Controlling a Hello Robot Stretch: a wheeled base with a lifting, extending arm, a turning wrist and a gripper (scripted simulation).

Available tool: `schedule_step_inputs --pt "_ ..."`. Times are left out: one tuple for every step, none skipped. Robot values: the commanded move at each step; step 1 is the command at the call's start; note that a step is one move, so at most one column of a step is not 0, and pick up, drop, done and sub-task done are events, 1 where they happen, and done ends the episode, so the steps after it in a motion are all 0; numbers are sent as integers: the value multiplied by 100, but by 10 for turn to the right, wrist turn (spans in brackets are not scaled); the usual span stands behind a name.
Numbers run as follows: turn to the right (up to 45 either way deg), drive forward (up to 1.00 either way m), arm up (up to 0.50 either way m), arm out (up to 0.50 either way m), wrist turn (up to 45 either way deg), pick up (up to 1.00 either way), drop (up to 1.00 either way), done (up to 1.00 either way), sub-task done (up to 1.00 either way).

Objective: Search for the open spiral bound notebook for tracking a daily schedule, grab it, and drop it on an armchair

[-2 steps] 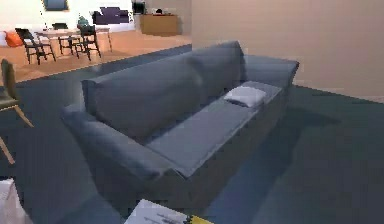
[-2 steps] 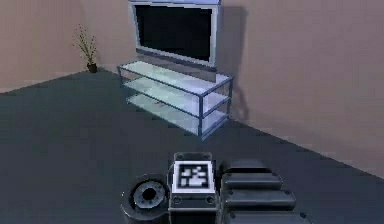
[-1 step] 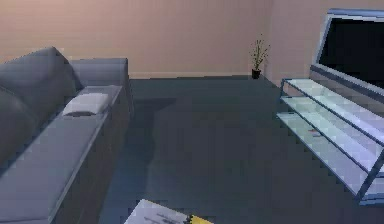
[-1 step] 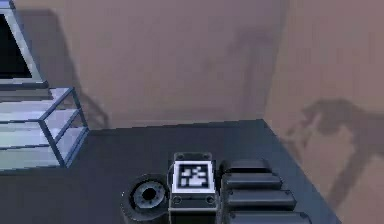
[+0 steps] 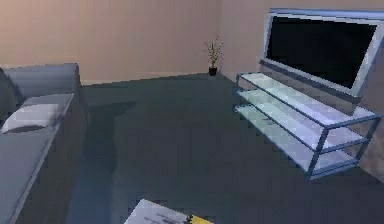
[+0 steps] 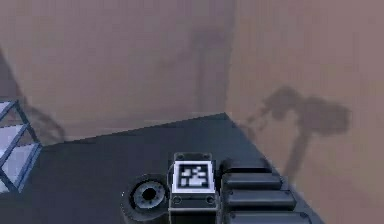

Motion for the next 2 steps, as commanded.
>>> schedule_step_inputs --pt "-450 0 0 0 0 0 0 0 0" --pt "-450 0 0 0 0 0 0 0 0"
